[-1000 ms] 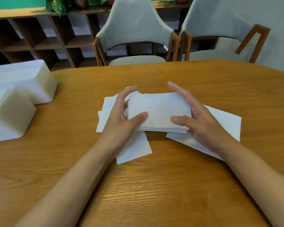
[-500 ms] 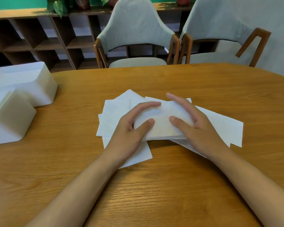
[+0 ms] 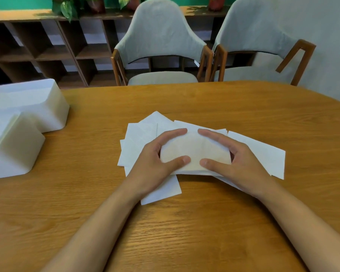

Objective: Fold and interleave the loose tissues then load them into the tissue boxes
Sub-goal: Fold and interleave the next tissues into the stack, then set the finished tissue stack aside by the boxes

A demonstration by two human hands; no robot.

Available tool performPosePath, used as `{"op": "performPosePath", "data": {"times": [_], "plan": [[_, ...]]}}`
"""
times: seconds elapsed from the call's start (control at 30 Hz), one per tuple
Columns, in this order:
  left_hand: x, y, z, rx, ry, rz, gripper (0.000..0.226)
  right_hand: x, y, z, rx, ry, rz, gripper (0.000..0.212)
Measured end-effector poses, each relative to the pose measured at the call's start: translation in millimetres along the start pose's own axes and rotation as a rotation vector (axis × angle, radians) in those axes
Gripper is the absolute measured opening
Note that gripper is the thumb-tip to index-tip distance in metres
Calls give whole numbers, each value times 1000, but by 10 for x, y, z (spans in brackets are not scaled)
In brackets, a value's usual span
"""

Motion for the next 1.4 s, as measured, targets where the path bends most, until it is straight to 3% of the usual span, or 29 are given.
{"op": "performPosePath", "data": {"times": [0.27,0.47,0.8,1.23,1.4], "plan": [[-72,-225,15,-27,31,-16,56,151,174,-92,-38,-5,34,54],[-178,-843,150,6,6,-36,54,459,448,-311,-35,-38,5,53],[-120,-2153,596,-240,-44,-312,55,928,1507,-761,-34,-86,-161,50],[302,-3337,575,-416,-124,-234,34,1089,2580,-1776,0,-98,-144,45],[537,-3724,242,-545,-264,-252,28,1052,2928,-2363,18,-79,-29,52]]}}
Point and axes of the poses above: each hand's wrist, its own z-axis away from the middle knuckle, its own y-axis out of the palm, x = y × z, the point moved 1 cm from there along -z, towards the middle knuckle, and after that the axes turned 11 degrees about -z, right-handed, at the moved point
